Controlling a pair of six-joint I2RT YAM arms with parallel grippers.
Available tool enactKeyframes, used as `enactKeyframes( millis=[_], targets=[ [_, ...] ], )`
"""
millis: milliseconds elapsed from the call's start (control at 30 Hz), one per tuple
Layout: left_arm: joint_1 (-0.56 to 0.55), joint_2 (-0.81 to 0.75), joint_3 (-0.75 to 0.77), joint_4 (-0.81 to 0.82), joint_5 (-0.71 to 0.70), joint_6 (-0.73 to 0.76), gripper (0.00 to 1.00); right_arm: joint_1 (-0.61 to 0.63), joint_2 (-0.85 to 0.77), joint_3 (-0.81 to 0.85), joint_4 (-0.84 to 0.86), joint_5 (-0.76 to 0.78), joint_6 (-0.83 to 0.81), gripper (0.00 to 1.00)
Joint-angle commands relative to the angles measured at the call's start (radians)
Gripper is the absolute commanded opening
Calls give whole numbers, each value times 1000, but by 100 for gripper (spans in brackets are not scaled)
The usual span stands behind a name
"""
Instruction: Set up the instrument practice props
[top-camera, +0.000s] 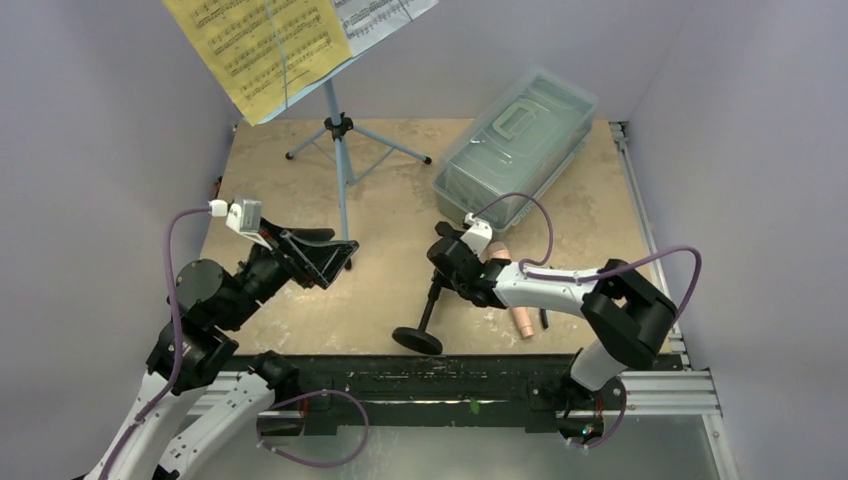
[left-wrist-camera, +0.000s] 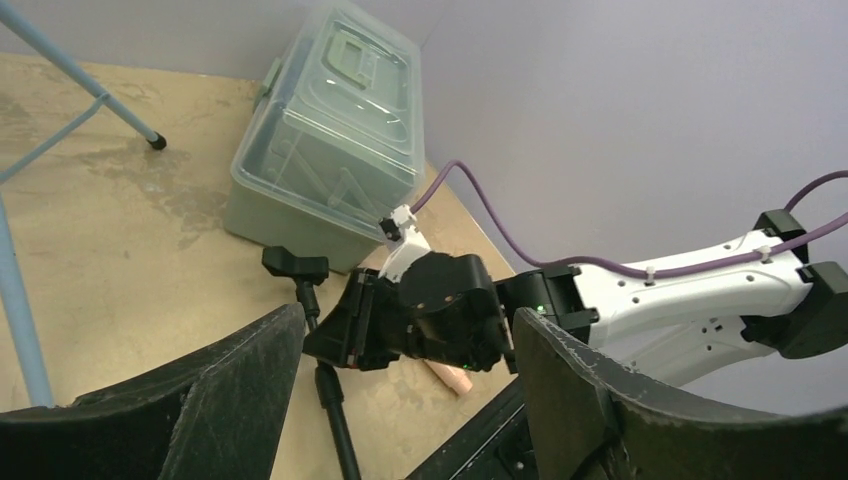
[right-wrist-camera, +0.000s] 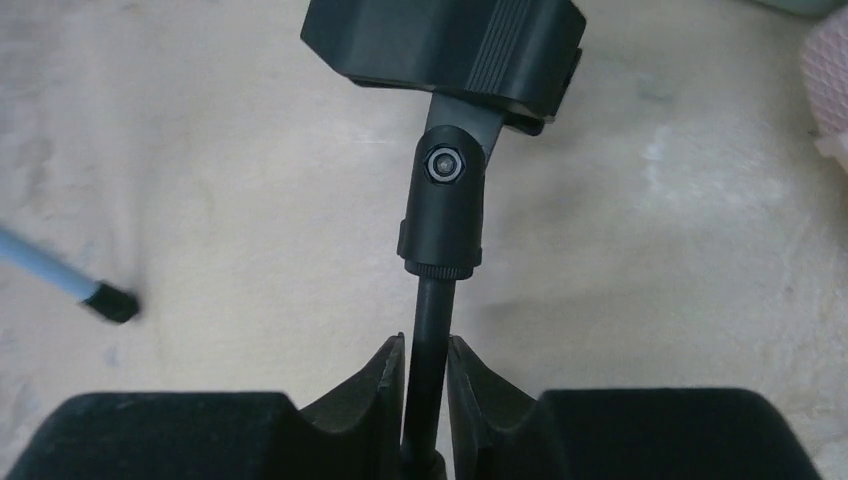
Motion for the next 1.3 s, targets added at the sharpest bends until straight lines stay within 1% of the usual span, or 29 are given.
enactKeyframes(
  millis=[0, 133, 233, 267, 333, 400, 433, 500, 567, 633, 667, 733, 800, 867, 967, 1033, 1067, 1133, 1200, 1267],
  targets=[
    [0, -7, 64, -49, 5, 105, 76, 18, -108, -24, 194, -103, -194, 25],
    [1, -19, 93, -99, -31, 160, 76, 44, -164, -87, 366, -202, -341, 22],
    [0, -38, 101, -117, -66, 186, 77, 70, -195, -94, 466, -268, -530, 19],
    [0, -44, 102, -121, -78, 191, 77, 74, -204, -96, 486, -269, -583, 18],
    [0, -51, 106, -131, -101, 193, 78, 71, -220, -96, 517, -284, -631, 16],
    [1, -50, 110, -132, -110, 195, 79, 63, -210, -73, 499, -268, -665, 15],
    [0, -48, 113, -134, -111, 194, 79, 62, -195, -53, 491, -263, -687, 19],
    [1, -39, 114, -136, -114, 190, 79, 61, -149, 16, 398, -231, -688, 28],
    [0, -31, 112, -136, -119, 185, 79, 61, -85, 122, 247, -227, -649, 33],
    [0, -23, 107, -129, -120, 179, 79, 63, 5, 286, -27, -218, -613, 37],
    [0, -19, 102, -125, -120, 179, 79, 70, 55, 363, -110, -221, -610, 39],
    [1, -7, 94, -115, -120, 178, 79, 81, 143, 491, -249, -218, -565, 43],
    [0, 12, 92, -107, -120, 176, 79, 84, 218, 549, -345, -226, -502, 44],
    [0, 29, 96, -103, -120, 171, 78, 101, 234, 536, -338, -259, -496, 48],
    [0, 49, 106, -100, -118, 155, 78, 147, 183, 427, -246, -252, -516, 67],
    [0, 56, 108, -97, -118, 145, 78, 158, 152, 367, -196, -260, -543, 76],
    [0, 60, 106, -94, -118, 141, 78, 161, 143, 350, -187, -254, -555, 79],
    [0, 68, 99, -83, -119, 129, 78, 161, 140, 333, -188, -230, -579, 83],
    [1, 79, 90, -67, -118, 114, 78, 161, 156, 333, -201, -215, -600, 83],
    [0, 92, 80, -48, -113, 95, 77, 161, 174, 323, -188, -221, -619, 81]
  ],
)
